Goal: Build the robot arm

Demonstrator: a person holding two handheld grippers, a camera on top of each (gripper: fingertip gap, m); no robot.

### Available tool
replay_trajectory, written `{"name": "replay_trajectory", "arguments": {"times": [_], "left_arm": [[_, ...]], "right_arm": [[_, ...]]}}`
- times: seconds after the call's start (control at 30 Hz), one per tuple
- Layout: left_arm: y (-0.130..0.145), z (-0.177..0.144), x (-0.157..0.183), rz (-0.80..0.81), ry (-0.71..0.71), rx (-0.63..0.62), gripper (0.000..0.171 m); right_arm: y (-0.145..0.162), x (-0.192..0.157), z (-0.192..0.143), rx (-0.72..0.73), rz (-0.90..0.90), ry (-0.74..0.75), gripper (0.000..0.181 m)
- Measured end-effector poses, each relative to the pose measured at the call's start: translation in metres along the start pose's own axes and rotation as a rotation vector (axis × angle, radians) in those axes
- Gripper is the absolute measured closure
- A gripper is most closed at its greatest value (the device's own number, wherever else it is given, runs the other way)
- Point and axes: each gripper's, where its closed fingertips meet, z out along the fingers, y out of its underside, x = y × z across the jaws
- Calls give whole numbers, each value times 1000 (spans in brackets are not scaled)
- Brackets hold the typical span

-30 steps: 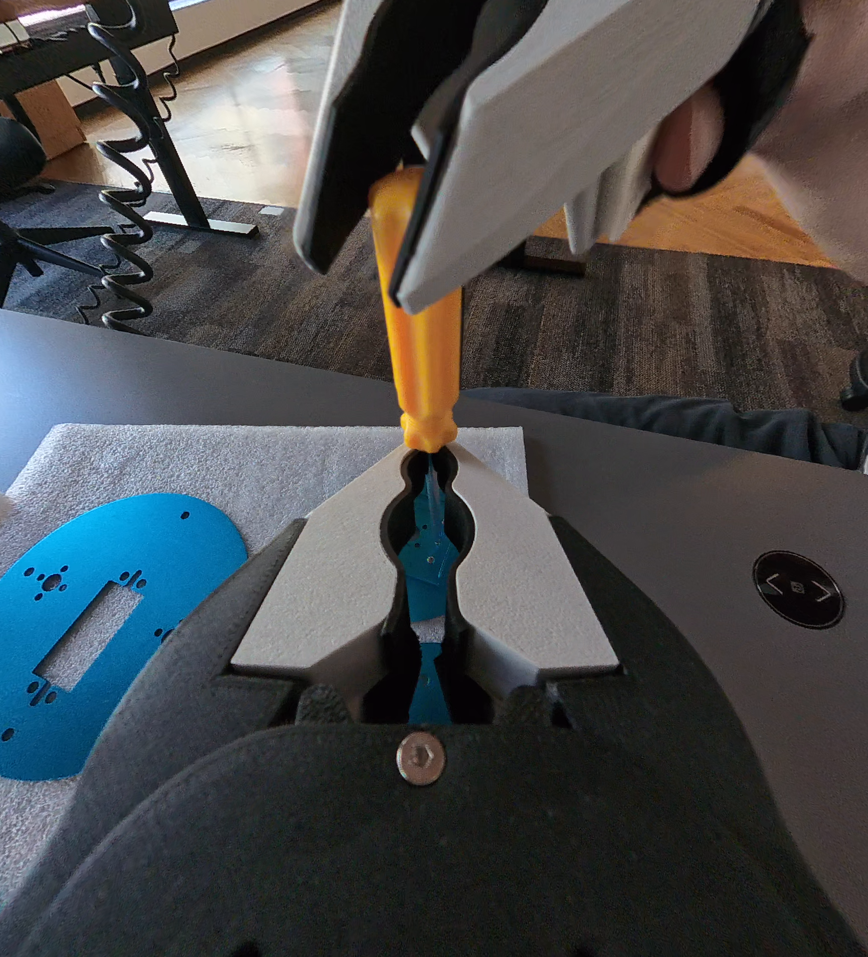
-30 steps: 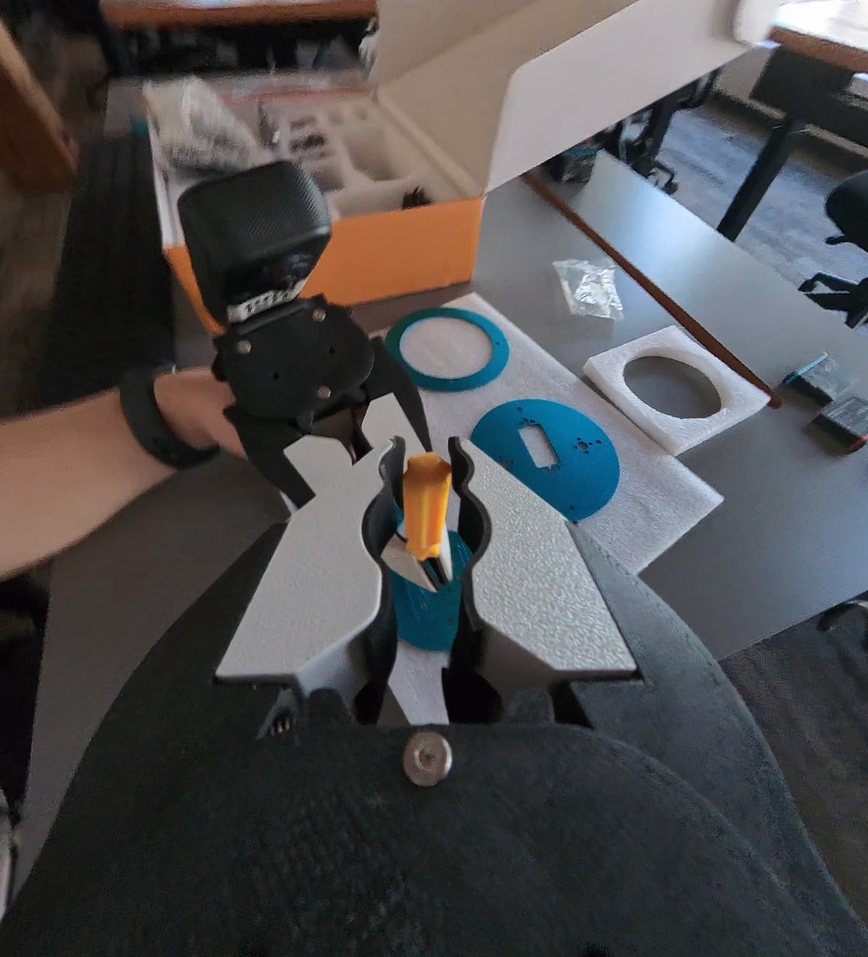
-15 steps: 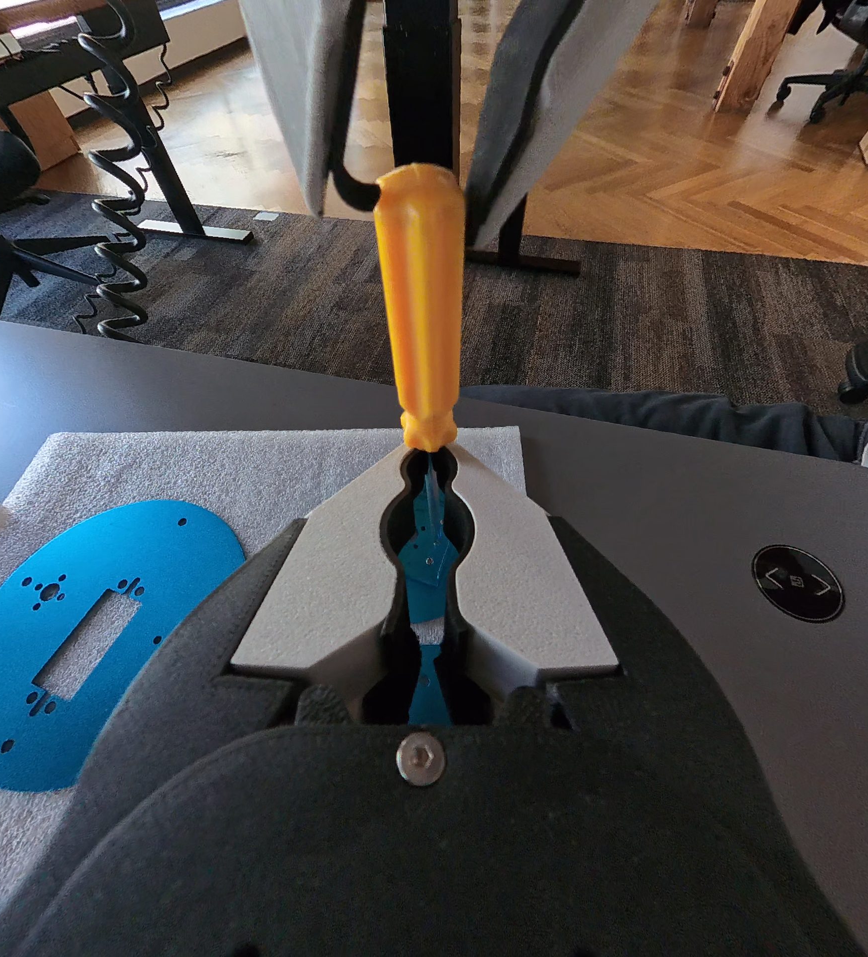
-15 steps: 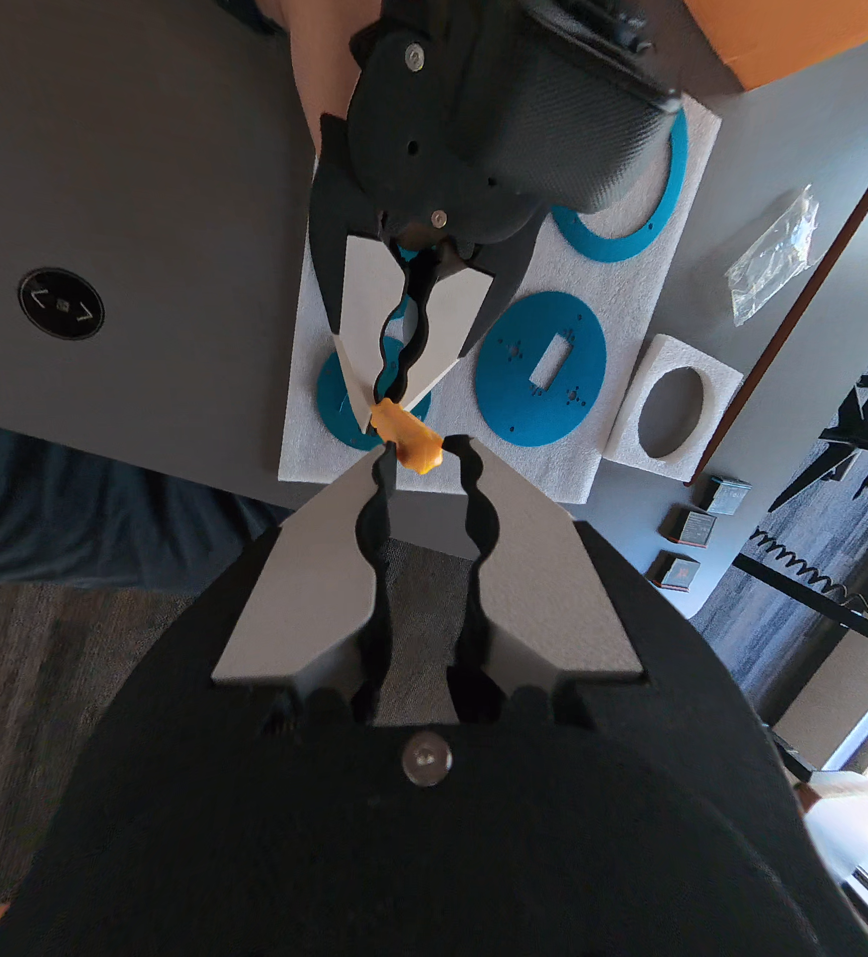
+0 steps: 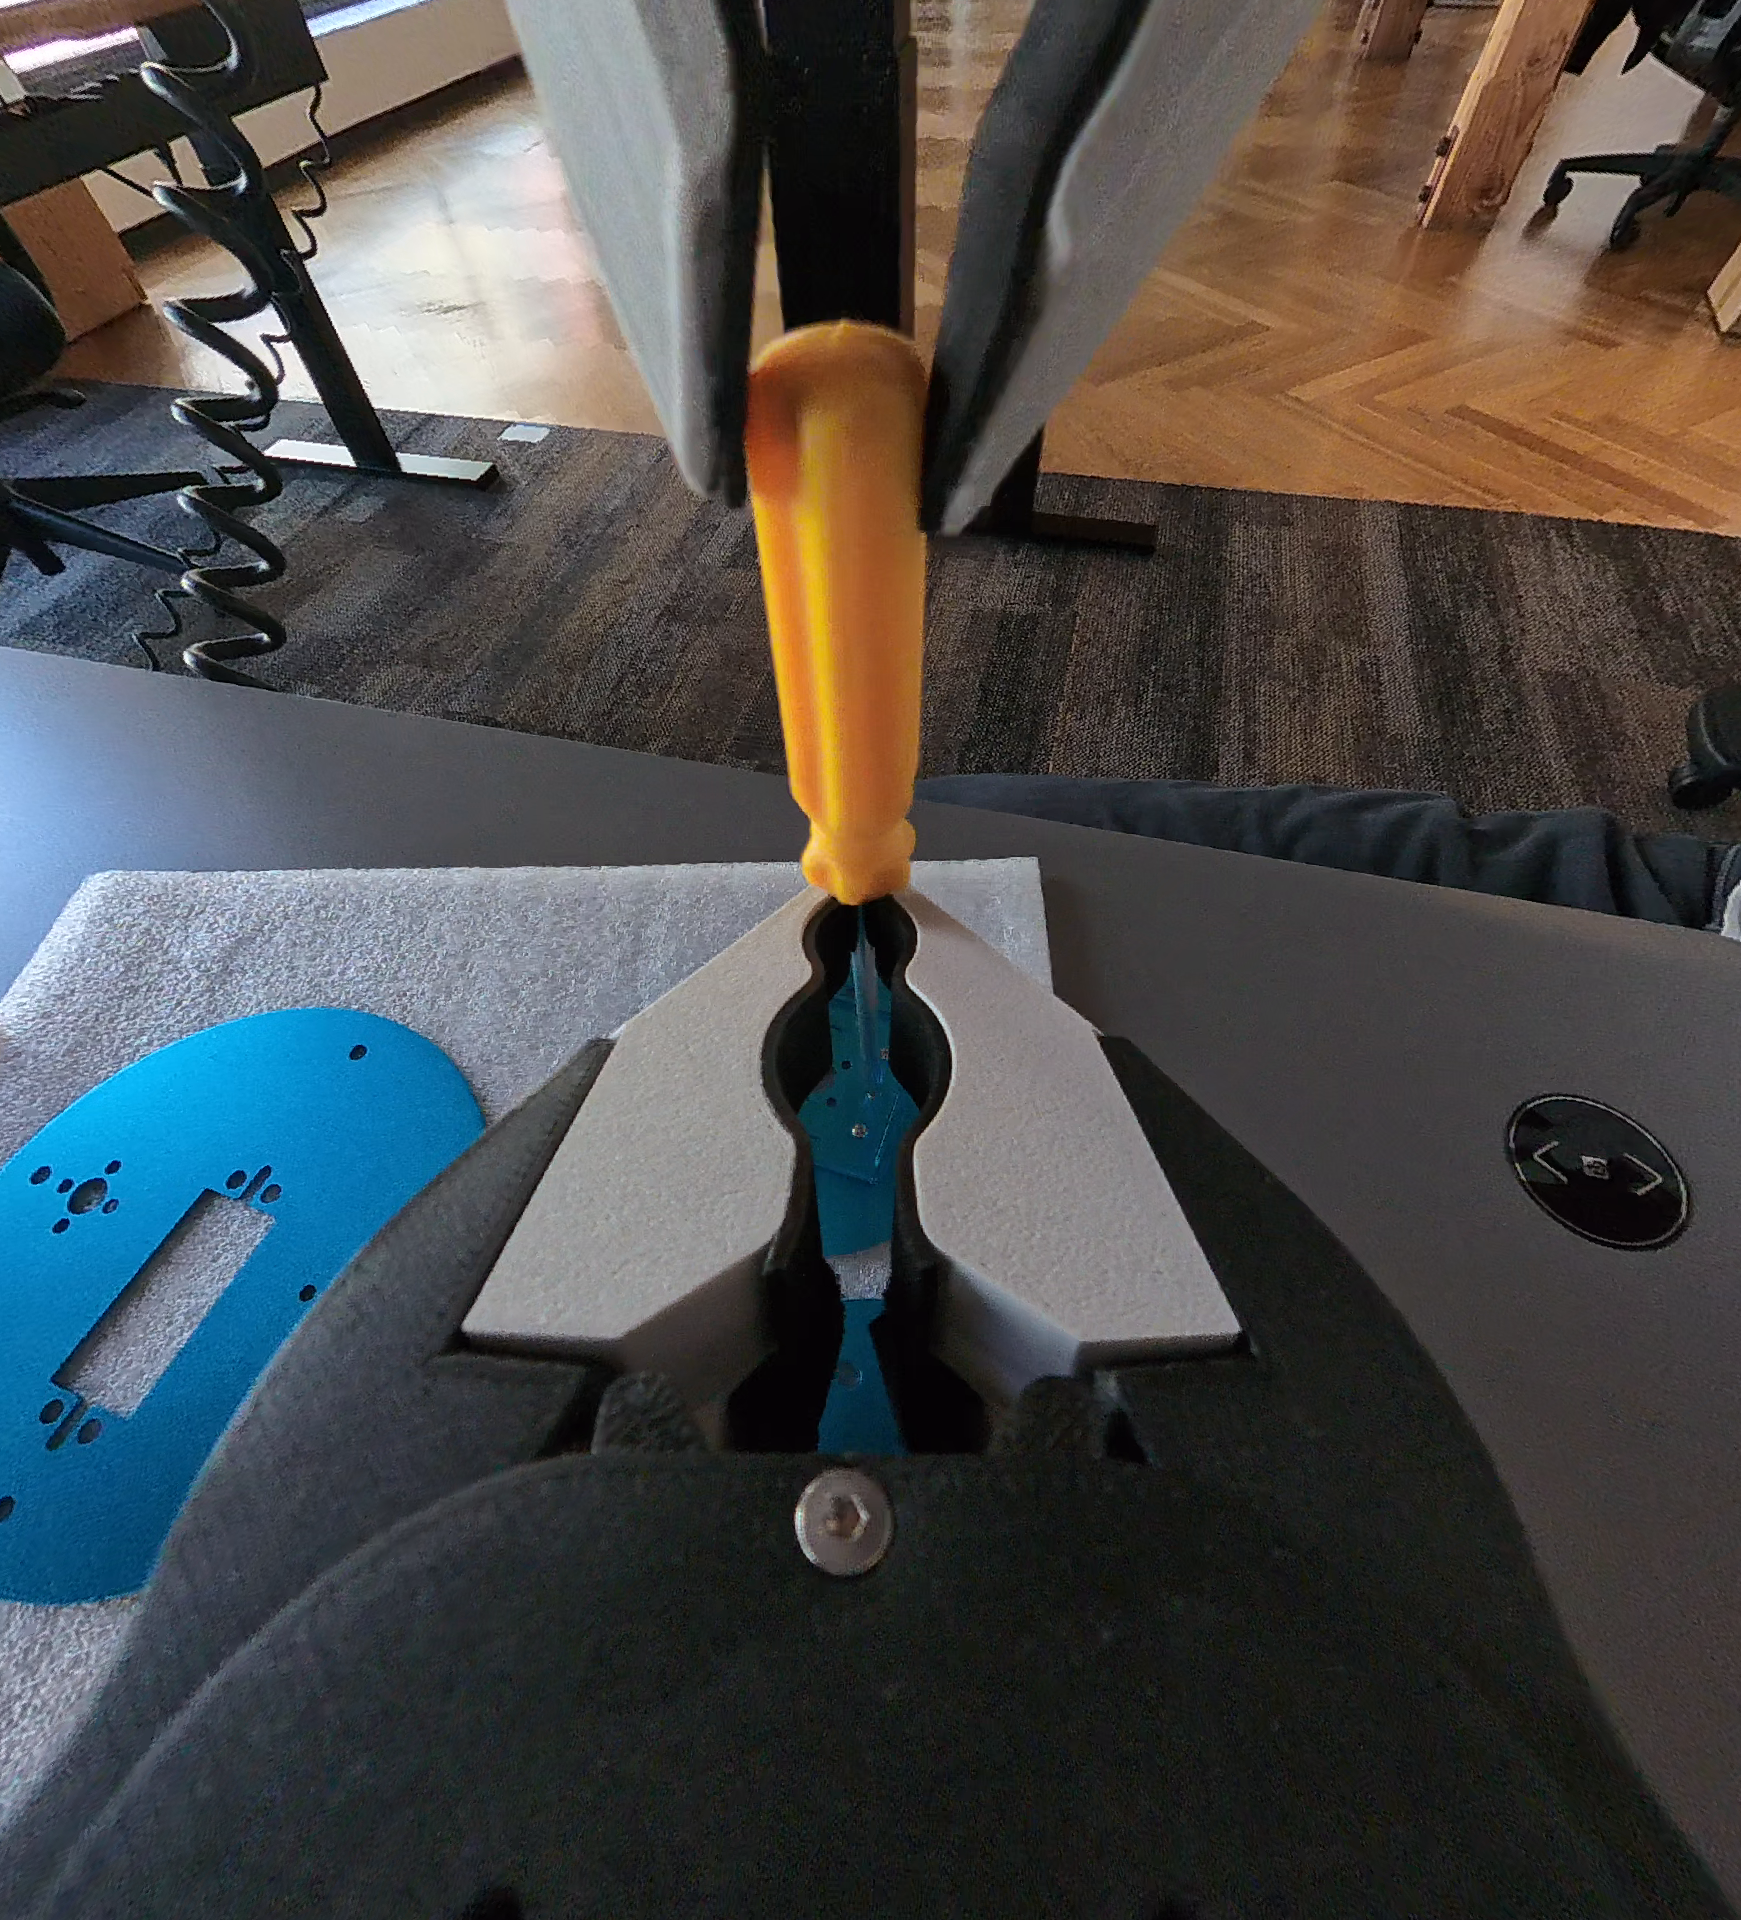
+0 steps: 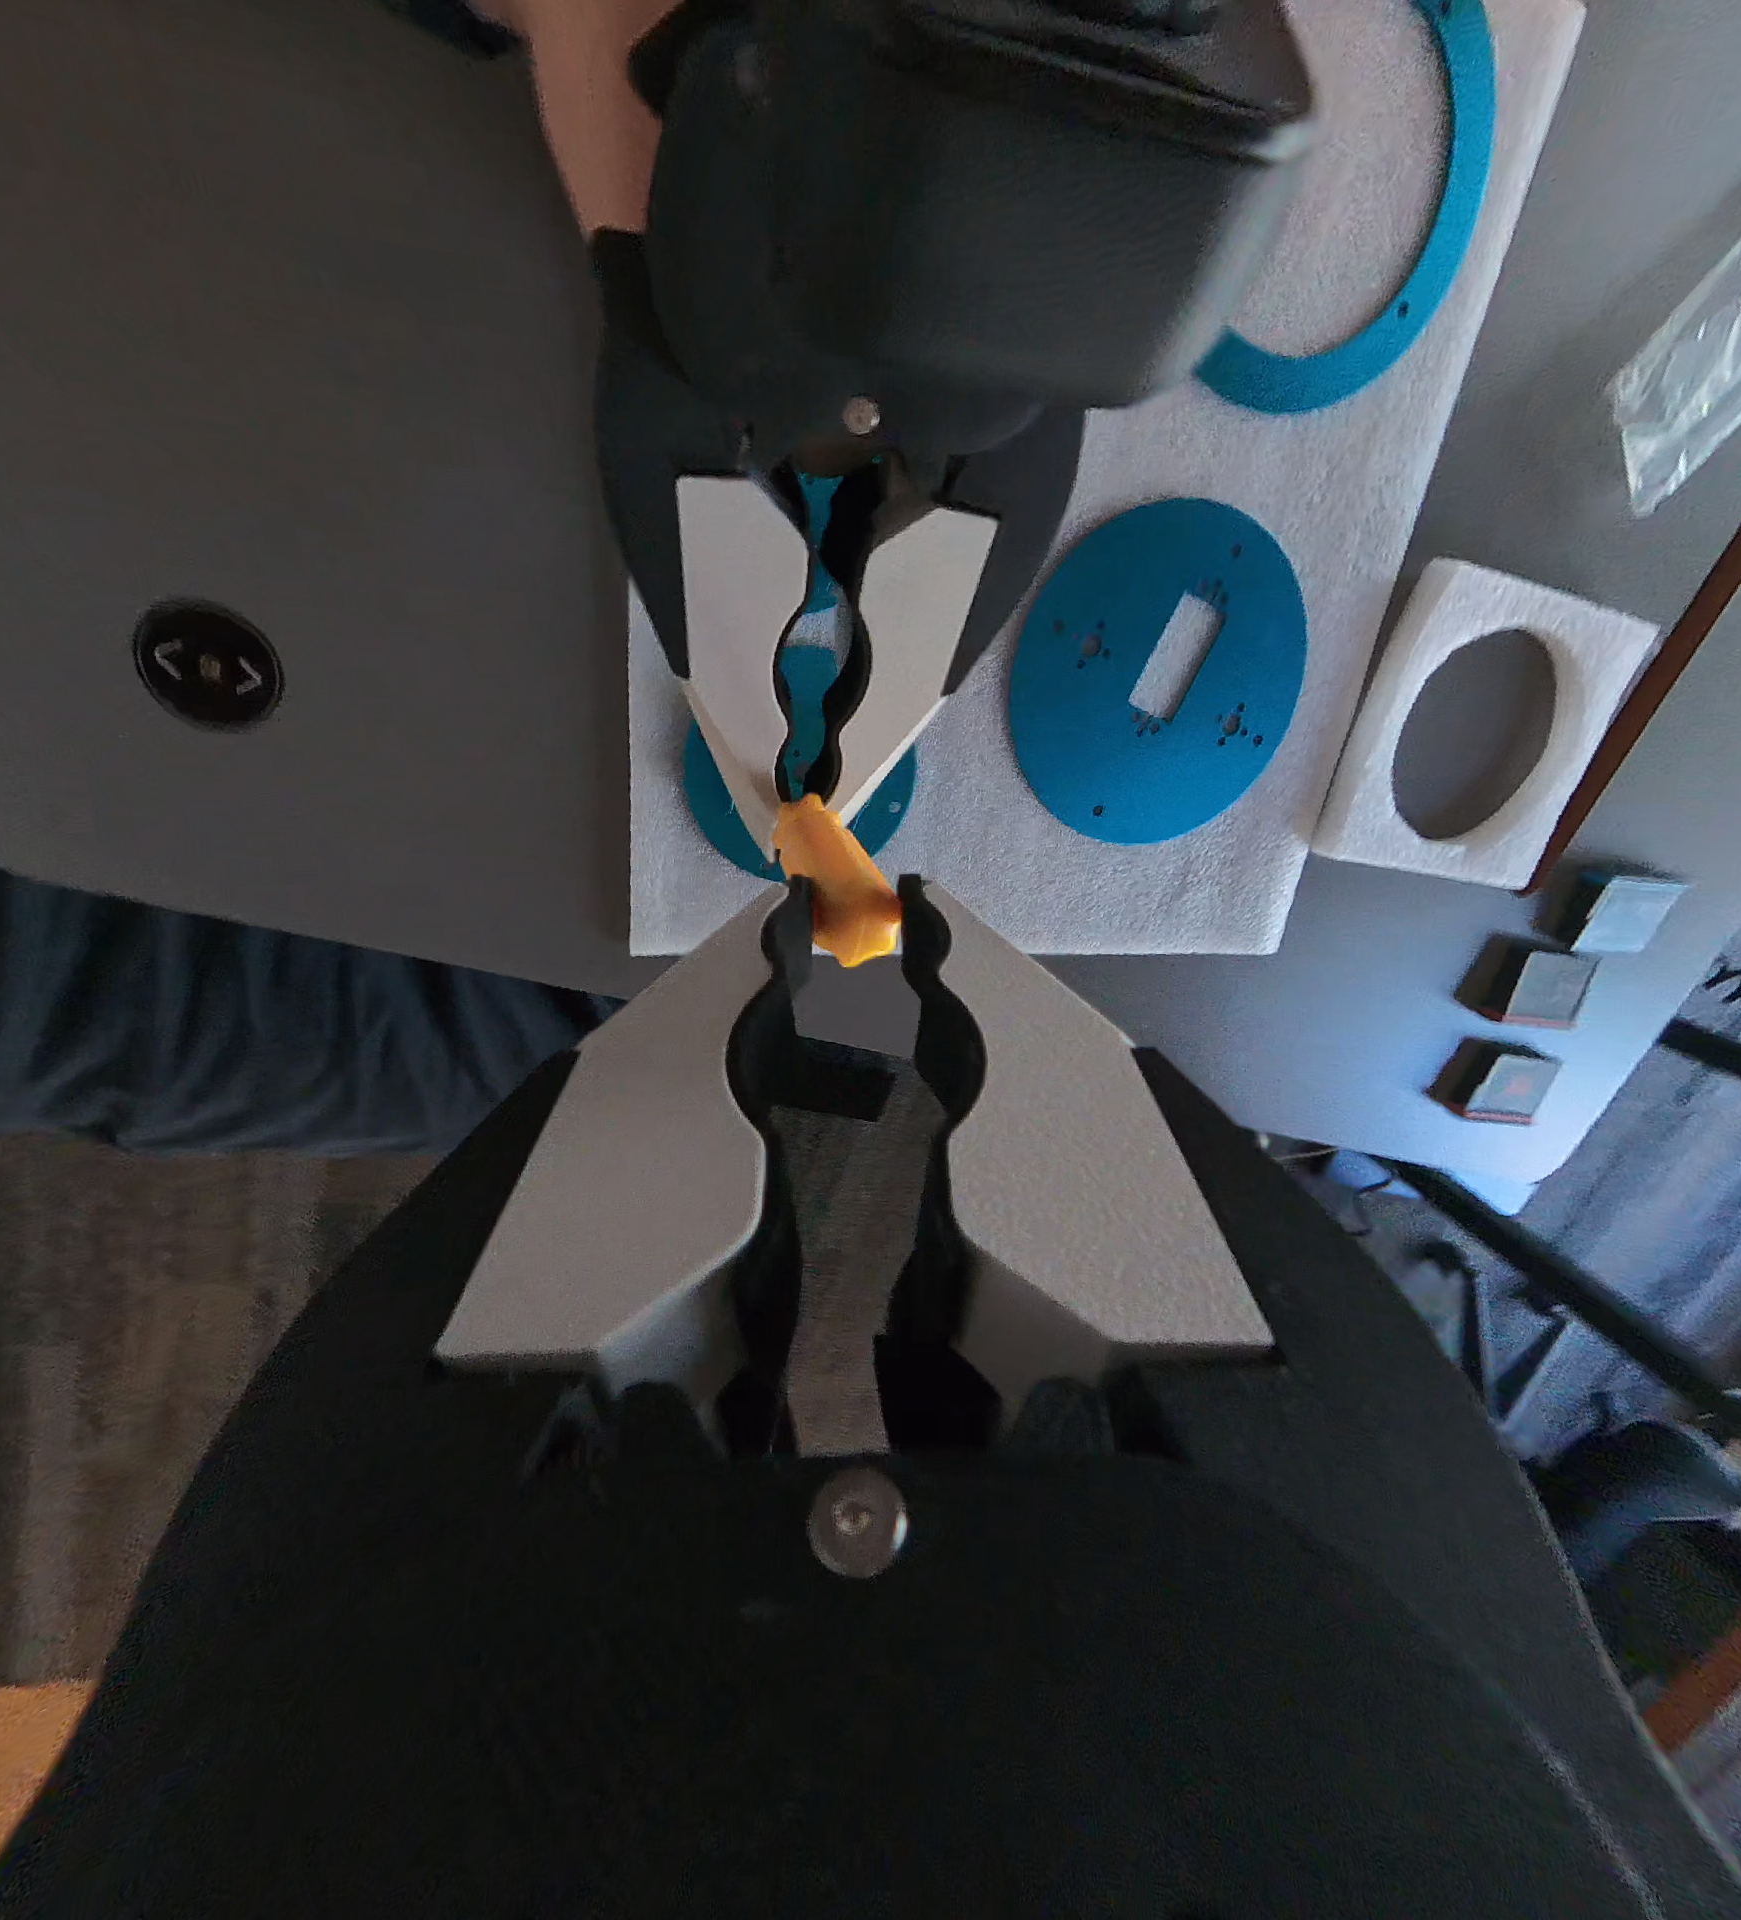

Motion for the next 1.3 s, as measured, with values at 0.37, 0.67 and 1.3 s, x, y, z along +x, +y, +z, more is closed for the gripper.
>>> {"name": "replay_trajectory", "arguments": {"times": [0.37,0.67,1.3], "left_arm": [[1,1,0,3,0,1,169],[2,-1,-1,0,3,1,169],[2,0,1,6,7,0,169]], "right_arm": [[-2,1,-1,-19,178,-55,164],[-1,0,0,38,35,-69,165],[-2,-2,0,13,158,-136,164]]}}
